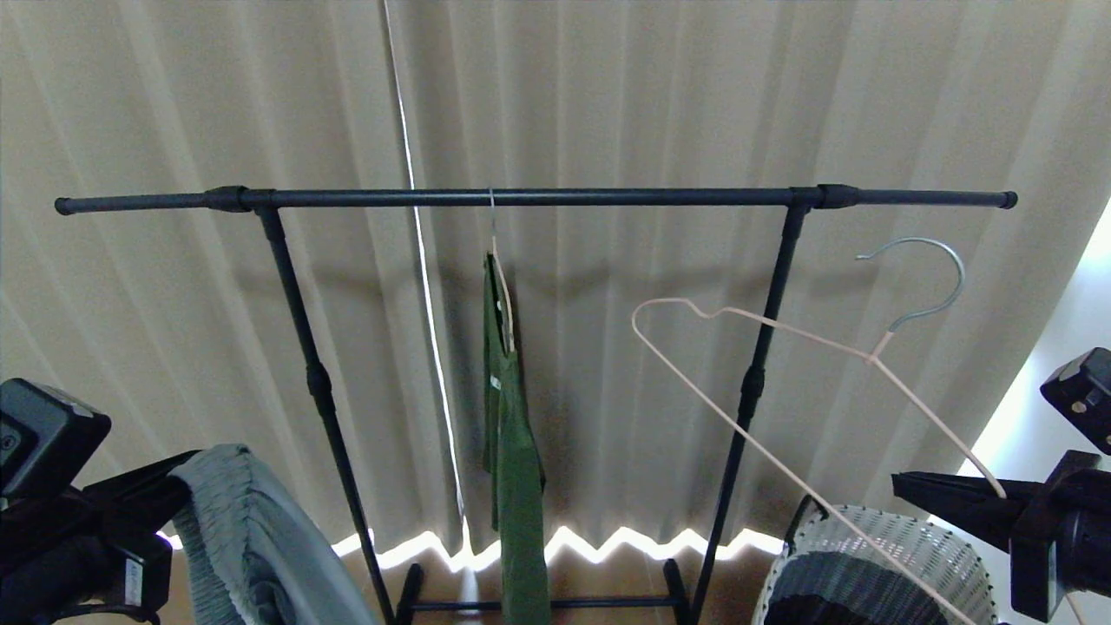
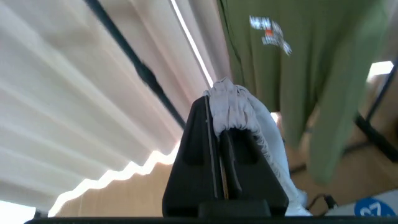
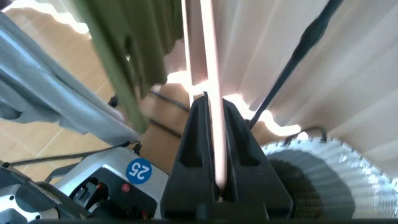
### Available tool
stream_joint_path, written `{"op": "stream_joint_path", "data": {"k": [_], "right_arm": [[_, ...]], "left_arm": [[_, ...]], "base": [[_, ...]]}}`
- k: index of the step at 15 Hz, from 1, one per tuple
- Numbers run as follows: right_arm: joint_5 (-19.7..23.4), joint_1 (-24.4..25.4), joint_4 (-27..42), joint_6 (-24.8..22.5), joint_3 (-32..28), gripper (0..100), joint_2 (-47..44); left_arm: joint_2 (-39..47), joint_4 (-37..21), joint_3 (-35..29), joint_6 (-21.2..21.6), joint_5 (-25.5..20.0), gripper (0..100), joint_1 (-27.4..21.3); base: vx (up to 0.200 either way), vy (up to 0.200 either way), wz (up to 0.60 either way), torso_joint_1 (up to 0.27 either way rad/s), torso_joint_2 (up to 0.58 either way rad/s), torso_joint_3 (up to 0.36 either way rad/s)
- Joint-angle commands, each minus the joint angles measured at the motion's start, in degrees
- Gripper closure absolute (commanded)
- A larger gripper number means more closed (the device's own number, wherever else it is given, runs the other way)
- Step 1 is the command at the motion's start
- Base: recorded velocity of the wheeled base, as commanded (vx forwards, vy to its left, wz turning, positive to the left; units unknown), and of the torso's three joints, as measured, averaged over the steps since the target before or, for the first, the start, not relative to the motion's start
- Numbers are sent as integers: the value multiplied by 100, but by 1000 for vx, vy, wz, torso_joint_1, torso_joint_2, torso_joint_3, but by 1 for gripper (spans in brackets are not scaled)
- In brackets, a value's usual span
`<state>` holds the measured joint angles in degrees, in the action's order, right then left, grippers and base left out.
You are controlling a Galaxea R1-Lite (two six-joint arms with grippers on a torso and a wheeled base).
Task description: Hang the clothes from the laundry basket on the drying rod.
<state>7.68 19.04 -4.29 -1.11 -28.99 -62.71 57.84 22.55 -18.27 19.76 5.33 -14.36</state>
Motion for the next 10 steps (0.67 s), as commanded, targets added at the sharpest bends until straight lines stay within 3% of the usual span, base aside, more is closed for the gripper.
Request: {"op": "stream_joint_path", "data": {"k": [1,3,6,8,10], "right_arm": [[5,3,-2,-3,-1,100,-84],[14,3,-2,-3,16,100,-75],[32,3,-19,5,7,100,-75],[67,117,-19,41,34,100,-92],[67,486,-72,111,-10,100,-66]], "left_arm": [[25,4,-10,1,3,100,3],[43,4,-18,10,3,100,3],[43,-5,70,-7,-5,100,-14],[201,4,535,1,-5,100,-164],[236,-23,289,-7,-5,100,-172]], "base": [[-200,0,0,2,2,2],[-200,0,0,5,2,0],[0,0,0,0,0,0],[0,0,0,0,0,0],[0,0,0,0,0,0]]}}
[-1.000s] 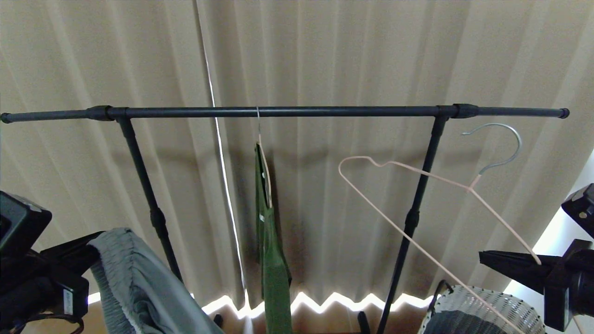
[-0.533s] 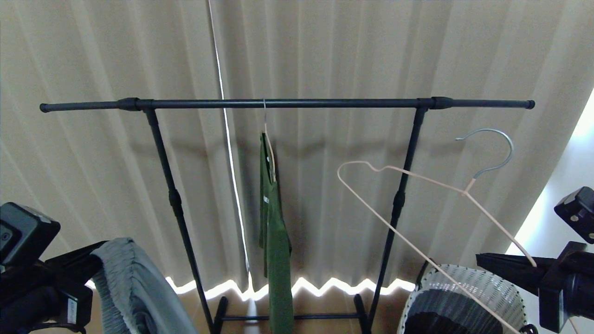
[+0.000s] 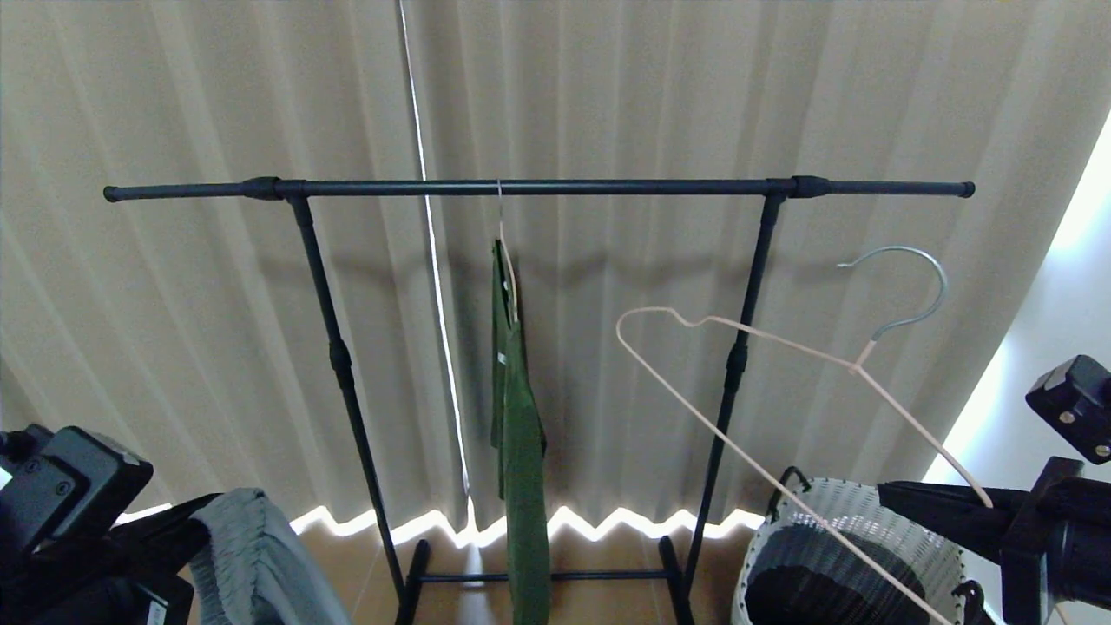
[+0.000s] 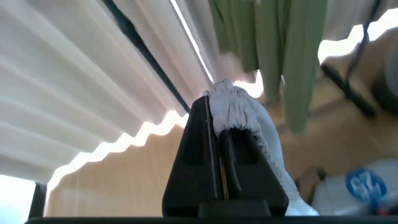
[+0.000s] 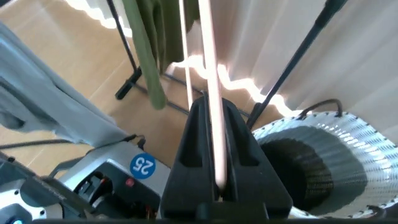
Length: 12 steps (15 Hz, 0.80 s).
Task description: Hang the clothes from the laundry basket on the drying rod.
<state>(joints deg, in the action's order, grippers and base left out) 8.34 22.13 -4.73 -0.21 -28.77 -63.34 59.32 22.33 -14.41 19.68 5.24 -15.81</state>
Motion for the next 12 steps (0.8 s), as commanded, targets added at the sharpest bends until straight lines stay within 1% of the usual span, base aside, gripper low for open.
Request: {"op": "stream_joint_path", "data": {"k": [1,2,3,4,5,6,7,8,9,10,12], "right_arm": [[10,284,-204,135,-32,100,-20],[10,433,-353,214,-32,100,-47],[45,811,-670,416,-15,100,-187],[54,934,-766,557,-15,100,-266],[115,1066,-810,645,-32,100,-345],[212,1180,-837,689,-23,100,-389],[370,1338,-854,768,-6,100,-477],[467,1602,-854,864,-6,100,-565],[467,1848,-863,935,-23,100,-662],[476,2041,-863,1014,-32,100,-759],[467,2261,-872,1049,-111,100,-978]], "left_arm": [[168,-54,-361,28,21,100,-36],[256,-124,-554,80,38,100,-45],[598,-396,-1161,168,73,100,-71],[871,-634,-1618,159,144,100,-133],[1126,-853,-2048,124,346,100,-229],[1363,-968,-2347,54,583,100,-326],[1776,-994,-2822,-192,1005,100,-581],[2224,-994,-3305,-553,1541,100,-915],[2567,-994,-3674,-755,1946,100,-1126],[2875,-994,-4008,-887,2253,100,-1231],[3323,-1003,-4597,-1027,2570,100,-1354]], "base": [[0,0,0,0,0,0],[0,0,0,0,0,0],[0,0,0,0,0,0],[0,0,0,0,0,0],[0,0,0,0,0,0],[0,0,0,0,0,0],[0,0,0,0,0,0],[0,0,0,0,0,0],[0,0,0,0,0,0],[0,0,0,0,0,0],[0,0,0,0,0,0]]}}
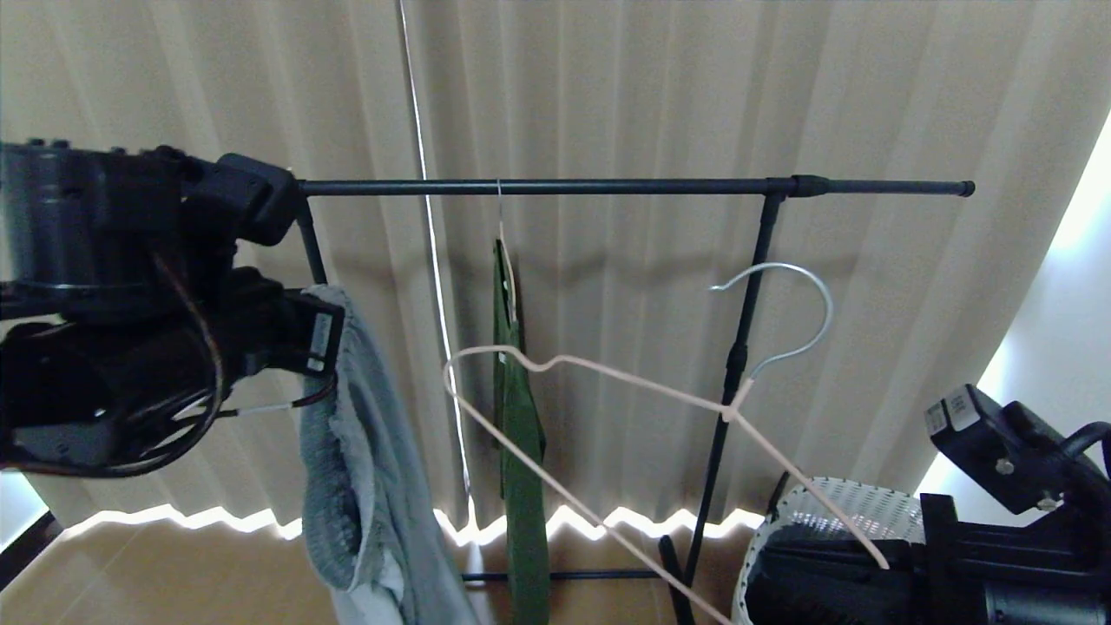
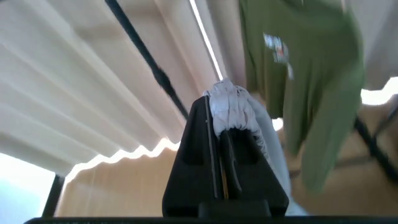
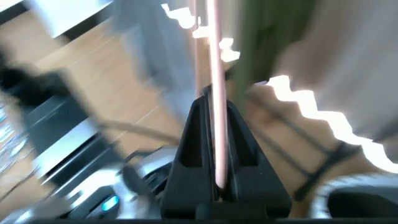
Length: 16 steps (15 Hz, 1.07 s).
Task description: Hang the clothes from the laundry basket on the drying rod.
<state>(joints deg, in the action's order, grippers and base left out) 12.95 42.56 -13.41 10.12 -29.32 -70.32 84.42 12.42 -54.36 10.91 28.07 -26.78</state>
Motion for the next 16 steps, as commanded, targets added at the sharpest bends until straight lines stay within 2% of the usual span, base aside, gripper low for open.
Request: {"op": "stream_joint_path", "data": {"k": [1,5,8,9,13,16], "right_arm": [[6,253,-4,17,-92,100,-378],[6,262,-39,17,-399,100,-800],[-134,139,-443,8,-663,100,-1300],[-222,42,-443,69,-830,100,-1450],[-644,60,-505,641,-1366,100,-1995],[-679,262,-777,755,-1384,100,-2162]], "left_arm": [[918,-12,-761,-151,295,100,-284],[1191,-188,-1253,-151,304,100,-512],[1411,-214,-1481,-98,831,100,-521],[1419,-284,-1516,-36,998,100,-521],[1367,-1014,-1648,34,1016,100,-539],[1393,-1119,-1719,25,1025,100,-539]], "base": [[0,0,0,0,0,0],[0,0,0,0,0,0],[0,0,0,0,0,0],[0,0,0,0,0,0],[0,0,0,0,0,0],[0,0,0,0,0,0]]}}
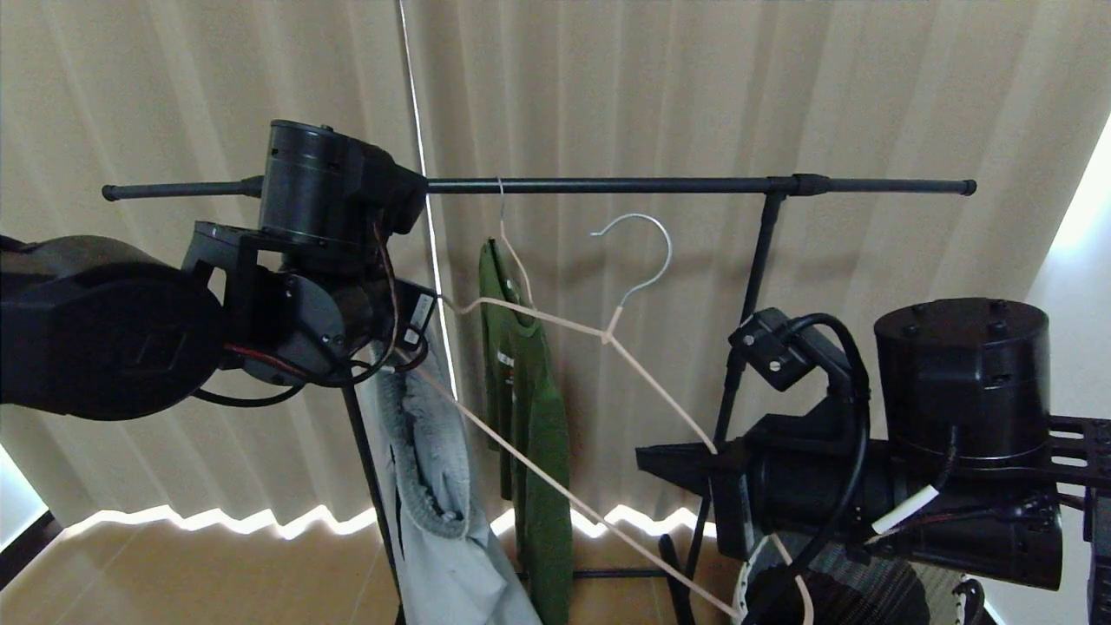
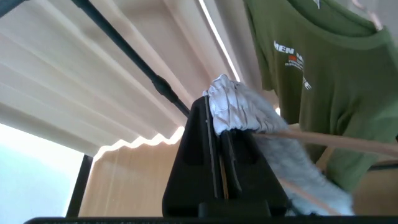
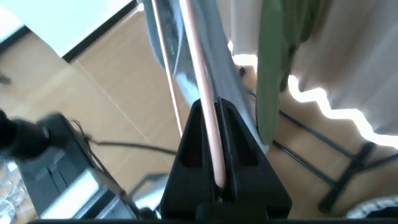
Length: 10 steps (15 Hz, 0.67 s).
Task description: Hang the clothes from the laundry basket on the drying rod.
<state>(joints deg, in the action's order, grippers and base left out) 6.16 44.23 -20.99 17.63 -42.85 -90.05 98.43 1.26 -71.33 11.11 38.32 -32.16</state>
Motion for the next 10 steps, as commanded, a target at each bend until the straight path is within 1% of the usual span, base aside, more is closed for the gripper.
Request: {"op": "stream_joint_path", "data": {"k": [1,3,5,6,8,10], "right_arm": [[-71,139,-19,21,-22,100,-197],[-132,341,-19,153,-30,100,-302],[-440,596,-19,259,-57,100,-399],[-624,728,-10,338,-110,100,-434],[-994,754,51,496,-391,100,-698],[-1530,745,16,584,-672,100,-1032]], "left_arm": [[-8,-3,-22,-3,1,100,-1],[-25,-64,-57,-3,1,100,8],[-60,-328,-153,-3,36,100,43],[-69,-424,-224,-3,106,100,61],[-87,-486,-250,6,150,100,61],[-175,-627,-233,14,203,100,61]], "base": [[0,0,0,0,0,0],[0,0,0,0,0,0],[0,0,0,0,0,0],[0,0,0,0,0,0],[0,0,0,0,0,0],[0,0,0,0,0,0]]}}
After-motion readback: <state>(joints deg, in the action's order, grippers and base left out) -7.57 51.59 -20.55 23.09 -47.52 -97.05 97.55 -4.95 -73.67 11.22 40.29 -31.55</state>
